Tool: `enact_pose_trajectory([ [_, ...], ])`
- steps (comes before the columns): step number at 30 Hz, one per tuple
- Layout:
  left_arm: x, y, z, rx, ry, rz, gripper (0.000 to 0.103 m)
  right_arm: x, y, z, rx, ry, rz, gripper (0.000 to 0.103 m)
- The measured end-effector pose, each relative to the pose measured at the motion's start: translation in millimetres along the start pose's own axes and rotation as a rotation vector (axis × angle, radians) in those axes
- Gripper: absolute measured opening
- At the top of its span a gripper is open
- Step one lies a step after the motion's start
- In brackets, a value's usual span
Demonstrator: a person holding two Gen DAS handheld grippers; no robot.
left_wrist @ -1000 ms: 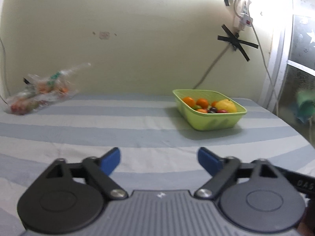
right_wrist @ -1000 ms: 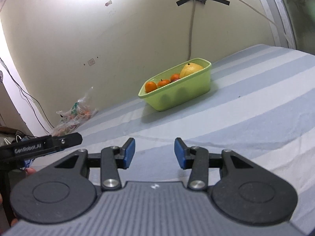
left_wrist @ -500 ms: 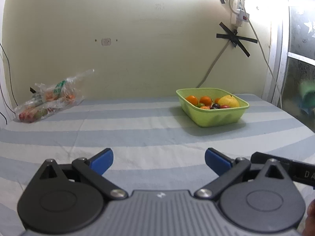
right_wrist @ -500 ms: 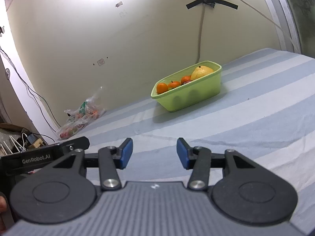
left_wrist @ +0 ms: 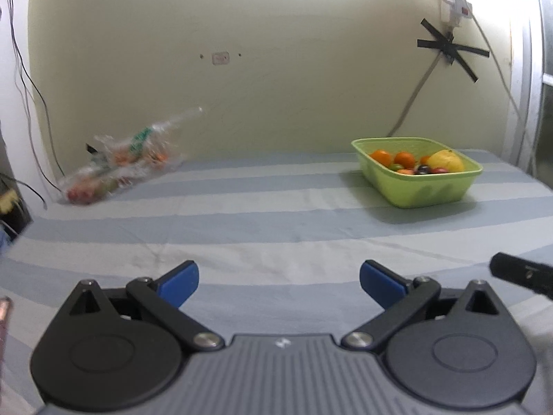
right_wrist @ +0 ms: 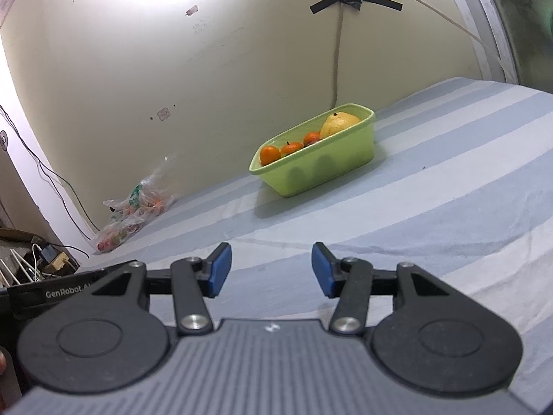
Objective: Organize fruits
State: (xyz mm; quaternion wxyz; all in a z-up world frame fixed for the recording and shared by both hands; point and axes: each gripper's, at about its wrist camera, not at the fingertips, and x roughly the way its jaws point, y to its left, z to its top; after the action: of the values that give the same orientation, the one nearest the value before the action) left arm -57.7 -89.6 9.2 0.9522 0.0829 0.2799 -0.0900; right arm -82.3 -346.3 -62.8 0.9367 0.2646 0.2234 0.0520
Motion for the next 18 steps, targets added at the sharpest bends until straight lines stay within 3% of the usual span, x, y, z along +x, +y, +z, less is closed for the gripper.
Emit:
enact_pose_trajectory([
  [18,11,-8,-4,0.071,-0.008,0.073,0.103,3,-21,1,0.054,-0.012,-0.043,0.055],
])
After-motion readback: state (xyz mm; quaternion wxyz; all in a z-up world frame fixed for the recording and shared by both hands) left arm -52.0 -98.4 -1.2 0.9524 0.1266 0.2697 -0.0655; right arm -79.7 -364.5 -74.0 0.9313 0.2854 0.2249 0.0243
